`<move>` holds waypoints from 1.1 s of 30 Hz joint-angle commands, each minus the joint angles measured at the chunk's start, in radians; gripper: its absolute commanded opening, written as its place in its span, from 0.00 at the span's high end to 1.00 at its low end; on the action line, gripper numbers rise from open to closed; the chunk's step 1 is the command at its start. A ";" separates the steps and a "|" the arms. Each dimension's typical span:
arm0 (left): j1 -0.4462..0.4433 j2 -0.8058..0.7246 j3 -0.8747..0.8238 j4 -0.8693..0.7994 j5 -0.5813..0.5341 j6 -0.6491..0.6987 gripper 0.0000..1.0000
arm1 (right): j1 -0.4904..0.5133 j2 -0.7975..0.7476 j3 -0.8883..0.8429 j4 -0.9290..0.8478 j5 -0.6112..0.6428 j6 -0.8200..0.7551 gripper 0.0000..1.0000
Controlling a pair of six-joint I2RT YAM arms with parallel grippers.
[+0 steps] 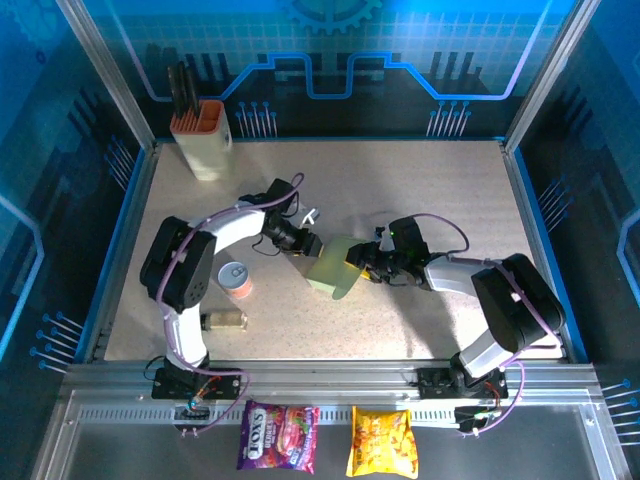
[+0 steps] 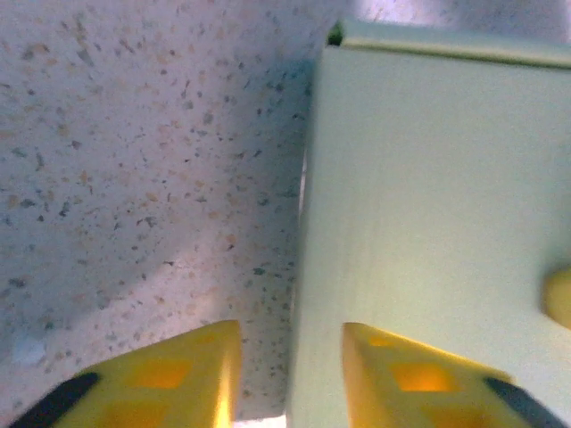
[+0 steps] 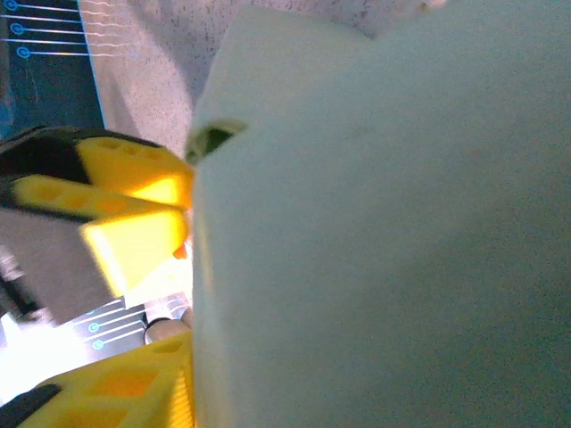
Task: Fold the paper box
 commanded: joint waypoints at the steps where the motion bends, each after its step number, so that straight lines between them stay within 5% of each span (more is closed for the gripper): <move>1: -0.006 -0.164 -0.059 0.114 -0.009 0.024 0.56 | 0.012 -0.041 0.032 -0.106 0.031 -0.009 0.51; 10: -0.139 -0.455 -0.336 0.497 -0.011 0.227 0.41 | -0.026 -0.136 0.101 -0.333 0.082 0.062 0.55; 16: -0.242 -0.556 -0.528 0.743 -0.059 0.384 0.21 | -0.034 -0.220 0.186 -0.561 0.188 0.105 0.53; 21: -0.312 -0.556 -0.632 0.915 -0.124 0.387 0.18 | -0.038 -0.261 0.202 -0.646 0.251 0.186 0.55; 33: -0.530 -0.335 -0.721 1.315 -0.544 0.472 0.15 | -0.029 -0.267 0.218 -0.677 0.269 0.248 0.57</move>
